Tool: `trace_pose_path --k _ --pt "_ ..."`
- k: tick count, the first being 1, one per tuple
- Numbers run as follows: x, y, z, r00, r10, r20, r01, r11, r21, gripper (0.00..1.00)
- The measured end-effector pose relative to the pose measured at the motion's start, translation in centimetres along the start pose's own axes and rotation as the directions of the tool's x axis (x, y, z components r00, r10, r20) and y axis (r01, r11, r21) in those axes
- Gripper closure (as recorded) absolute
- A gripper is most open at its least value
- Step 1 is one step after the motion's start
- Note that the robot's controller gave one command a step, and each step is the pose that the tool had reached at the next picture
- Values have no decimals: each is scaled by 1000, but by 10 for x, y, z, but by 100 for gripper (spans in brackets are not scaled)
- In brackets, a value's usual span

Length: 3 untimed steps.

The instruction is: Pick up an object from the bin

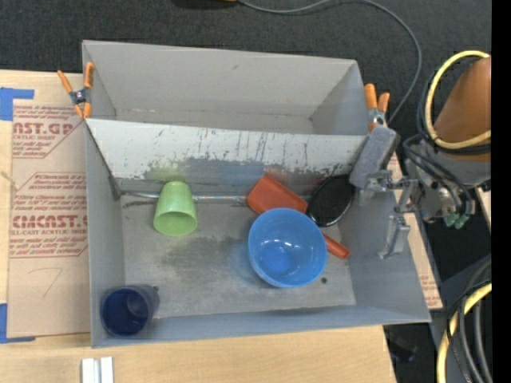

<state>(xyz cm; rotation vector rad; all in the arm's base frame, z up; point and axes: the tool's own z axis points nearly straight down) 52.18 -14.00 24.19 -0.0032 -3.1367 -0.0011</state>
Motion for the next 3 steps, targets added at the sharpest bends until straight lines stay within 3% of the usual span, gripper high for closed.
trace_pose_path --k 1,2,3 --pt "-2 1 -4 1000 -2 8 2 1000 2 0" --pt "2 80 131 999 -53 11 53 999 3 0" --pt "-12 103 91 995 -96 17 96 995 7 0"
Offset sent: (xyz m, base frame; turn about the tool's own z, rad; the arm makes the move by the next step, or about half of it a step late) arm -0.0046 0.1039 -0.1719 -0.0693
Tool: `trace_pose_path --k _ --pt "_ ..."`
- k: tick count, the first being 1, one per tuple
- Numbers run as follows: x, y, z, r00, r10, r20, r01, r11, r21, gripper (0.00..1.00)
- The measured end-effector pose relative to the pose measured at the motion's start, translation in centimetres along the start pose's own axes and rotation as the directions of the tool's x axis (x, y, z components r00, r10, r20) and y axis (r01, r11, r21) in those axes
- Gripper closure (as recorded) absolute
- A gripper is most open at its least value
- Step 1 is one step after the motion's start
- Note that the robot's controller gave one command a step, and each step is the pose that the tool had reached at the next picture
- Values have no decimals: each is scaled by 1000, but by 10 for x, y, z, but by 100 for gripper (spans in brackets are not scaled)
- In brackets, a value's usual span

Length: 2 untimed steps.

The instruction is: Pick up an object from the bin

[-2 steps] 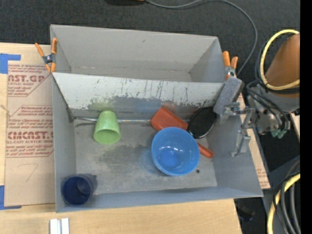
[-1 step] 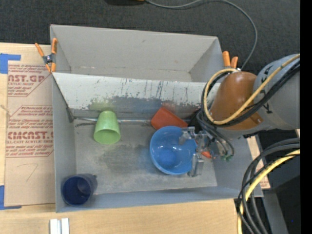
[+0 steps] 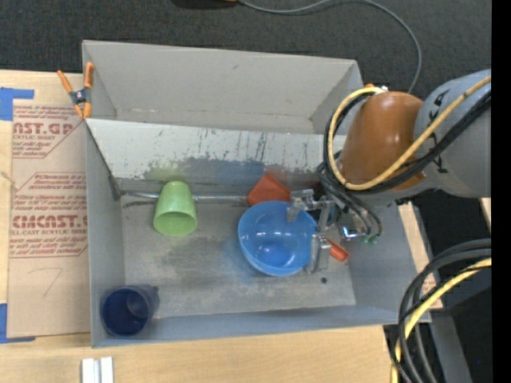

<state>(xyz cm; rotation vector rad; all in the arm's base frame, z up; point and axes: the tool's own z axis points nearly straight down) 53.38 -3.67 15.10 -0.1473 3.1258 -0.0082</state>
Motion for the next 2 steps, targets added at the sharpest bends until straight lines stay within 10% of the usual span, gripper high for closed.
trace_pose_path --k 1,2 --pt "55 4 52 963 -269 -6 269 963 -9 0" --pt "48 15 80 995 100 14 -100 995 -2 0"
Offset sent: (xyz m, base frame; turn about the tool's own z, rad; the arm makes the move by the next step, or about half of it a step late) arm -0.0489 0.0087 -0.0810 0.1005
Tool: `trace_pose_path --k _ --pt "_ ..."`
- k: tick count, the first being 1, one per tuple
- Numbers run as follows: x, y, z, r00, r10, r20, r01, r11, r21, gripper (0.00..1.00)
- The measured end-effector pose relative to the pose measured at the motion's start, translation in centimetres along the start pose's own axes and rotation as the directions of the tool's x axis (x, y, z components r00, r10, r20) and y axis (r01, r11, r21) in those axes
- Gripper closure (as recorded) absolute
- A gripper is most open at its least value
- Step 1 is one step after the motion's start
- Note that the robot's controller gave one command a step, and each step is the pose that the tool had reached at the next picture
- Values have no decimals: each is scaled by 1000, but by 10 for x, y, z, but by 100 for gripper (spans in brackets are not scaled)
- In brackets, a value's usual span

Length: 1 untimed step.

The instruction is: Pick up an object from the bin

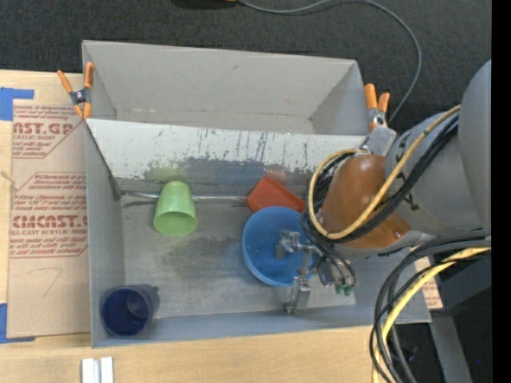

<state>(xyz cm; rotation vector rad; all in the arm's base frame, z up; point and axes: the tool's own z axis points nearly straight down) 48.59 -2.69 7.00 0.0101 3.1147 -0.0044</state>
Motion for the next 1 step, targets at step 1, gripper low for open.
trace_pose_path --k 1 --pt "-9 19 -2 635 772 -20 -772 636 10 100"
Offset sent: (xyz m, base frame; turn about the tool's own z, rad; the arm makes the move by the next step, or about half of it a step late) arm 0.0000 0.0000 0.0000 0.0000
